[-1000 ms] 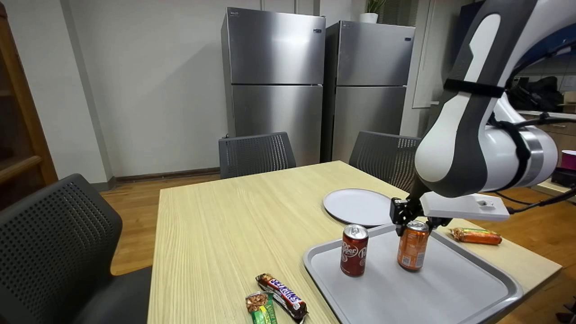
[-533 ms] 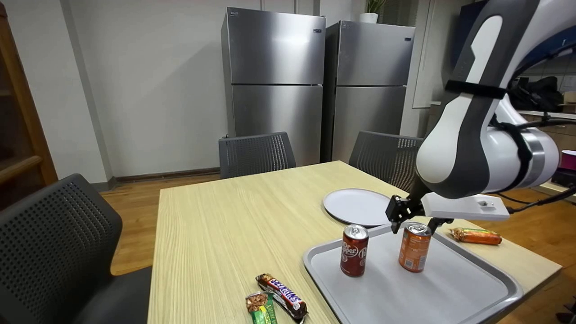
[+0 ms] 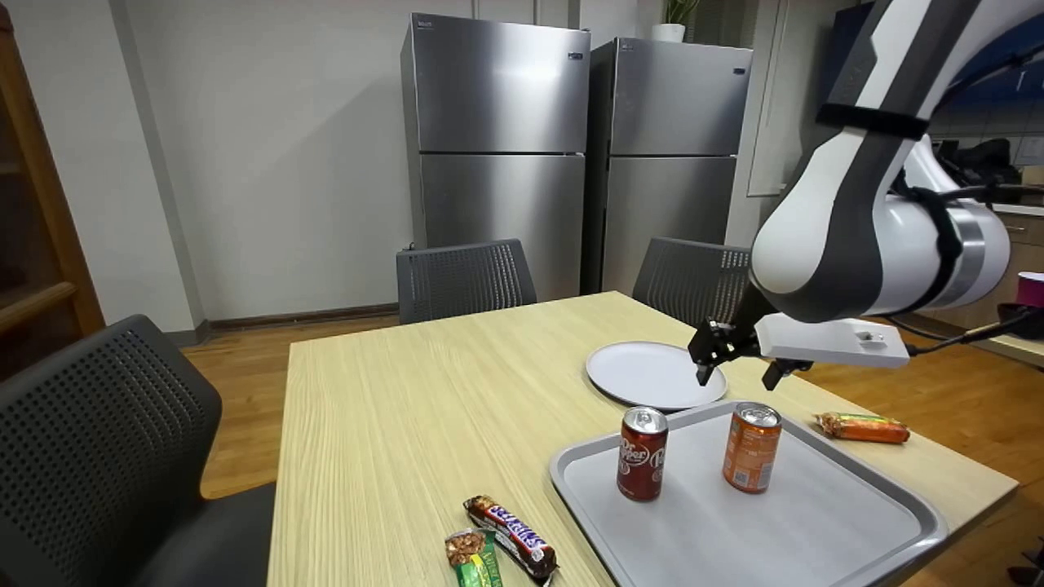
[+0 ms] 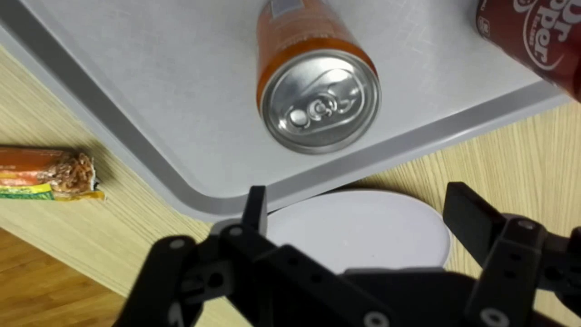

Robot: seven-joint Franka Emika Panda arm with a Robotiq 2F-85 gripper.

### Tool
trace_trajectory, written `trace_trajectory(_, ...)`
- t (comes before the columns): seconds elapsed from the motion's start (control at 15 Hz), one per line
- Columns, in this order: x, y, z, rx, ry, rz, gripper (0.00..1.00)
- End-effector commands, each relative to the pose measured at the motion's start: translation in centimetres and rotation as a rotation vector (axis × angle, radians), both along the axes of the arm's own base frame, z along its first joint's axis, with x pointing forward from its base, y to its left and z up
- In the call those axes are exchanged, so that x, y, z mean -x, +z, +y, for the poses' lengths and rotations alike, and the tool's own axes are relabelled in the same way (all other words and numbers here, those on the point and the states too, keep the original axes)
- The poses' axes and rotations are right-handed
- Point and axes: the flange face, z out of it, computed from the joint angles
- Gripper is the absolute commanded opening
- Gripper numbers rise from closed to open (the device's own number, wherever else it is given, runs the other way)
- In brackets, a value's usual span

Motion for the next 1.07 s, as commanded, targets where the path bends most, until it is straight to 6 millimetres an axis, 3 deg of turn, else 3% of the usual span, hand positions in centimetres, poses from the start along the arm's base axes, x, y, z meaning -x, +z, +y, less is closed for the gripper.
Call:
trace_trajectory(0.0, 0.1, 2.4, -0.5, 0.004, 0.028, -0.015, 1.00)
trace_trajectory(0.6, 0.7, 5.4, -0.1, -0.013, 0.044, 0.027, 1.00)
trace_trajectory(0.67, -0.3, 3.9, -0.2, -0.011, 0.015, 0.002, 1.00)
trace_trajectory(1.0, -0.2, 3.7, -0.2, -0.012, 0.015, 0.011, 1.00)
